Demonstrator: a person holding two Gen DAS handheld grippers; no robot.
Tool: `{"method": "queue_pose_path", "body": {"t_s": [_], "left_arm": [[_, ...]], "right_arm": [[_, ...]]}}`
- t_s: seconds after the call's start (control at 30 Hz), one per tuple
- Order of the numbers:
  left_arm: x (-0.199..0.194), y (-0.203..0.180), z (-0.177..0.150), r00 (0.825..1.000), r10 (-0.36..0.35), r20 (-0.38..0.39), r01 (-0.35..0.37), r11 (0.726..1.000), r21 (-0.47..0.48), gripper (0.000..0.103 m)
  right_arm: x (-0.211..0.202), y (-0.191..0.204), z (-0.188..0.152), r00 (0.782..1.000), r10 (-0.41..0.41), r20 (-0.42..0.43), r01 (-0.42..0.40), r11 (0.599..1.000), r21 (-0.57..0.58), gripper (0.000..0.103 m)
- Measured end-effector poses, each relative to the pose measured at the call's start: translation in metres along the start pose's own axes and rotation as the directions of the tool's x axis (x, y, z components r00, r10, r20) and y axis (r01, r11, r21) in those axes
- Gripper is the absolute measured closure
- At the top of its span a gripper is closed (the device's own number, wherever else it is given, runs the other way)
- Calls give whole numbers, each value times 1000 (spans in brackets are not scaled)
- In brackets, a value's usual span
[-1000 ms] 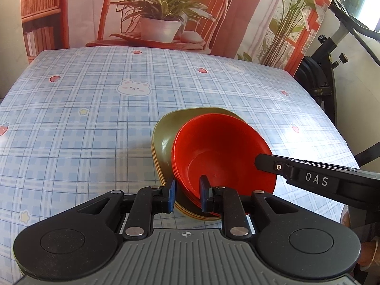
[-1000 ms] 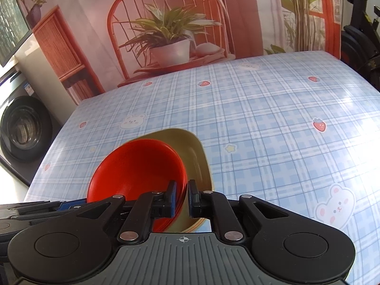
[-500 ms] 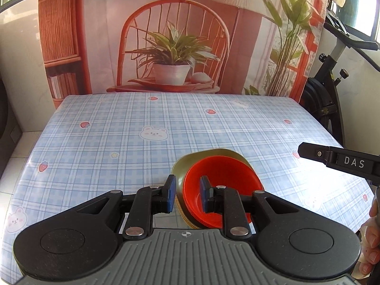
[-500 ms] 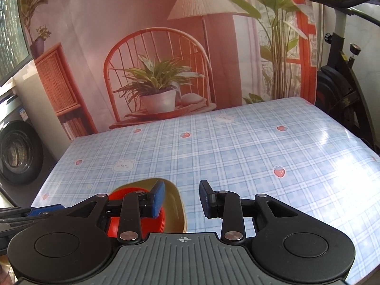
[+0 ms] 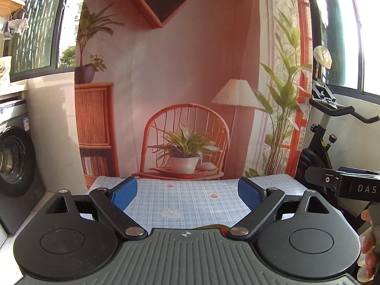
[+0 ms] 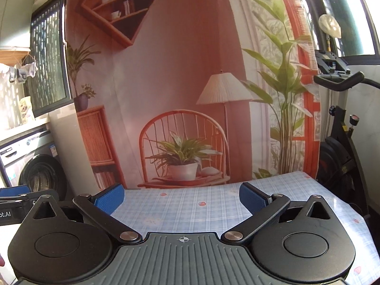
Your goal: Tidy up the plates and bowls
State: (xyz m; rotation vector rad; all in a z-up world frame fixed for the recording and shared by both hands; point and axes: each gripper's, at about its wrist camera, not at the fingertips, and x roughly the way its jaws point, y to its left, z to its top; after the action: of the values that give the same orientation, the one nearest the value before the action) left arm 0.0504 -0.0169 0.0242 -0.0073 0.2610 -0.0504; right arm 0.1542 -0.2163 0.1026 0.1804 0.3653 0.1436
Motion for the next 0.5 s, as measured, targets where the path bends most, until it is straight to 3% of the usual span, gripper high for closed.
{"method": "queue_pose_path", "body": {"t_s": [0.27,0.4,0.5], "left_arm": [[-37,-11,22,999,-5,43,4,1000,23,4],[-53,-23,23,992,68,106,-76,994,78,4],[-55,-23,28,993,73,90,-79,995,56,4]], "right_arm": [[-47,13,16,997,-37,75,39,999,-24,0],[-61,17,21,995,-27,98,31,999,-35,0],[-68,17,22,993,-28,111,33,999,-36,0]]}}
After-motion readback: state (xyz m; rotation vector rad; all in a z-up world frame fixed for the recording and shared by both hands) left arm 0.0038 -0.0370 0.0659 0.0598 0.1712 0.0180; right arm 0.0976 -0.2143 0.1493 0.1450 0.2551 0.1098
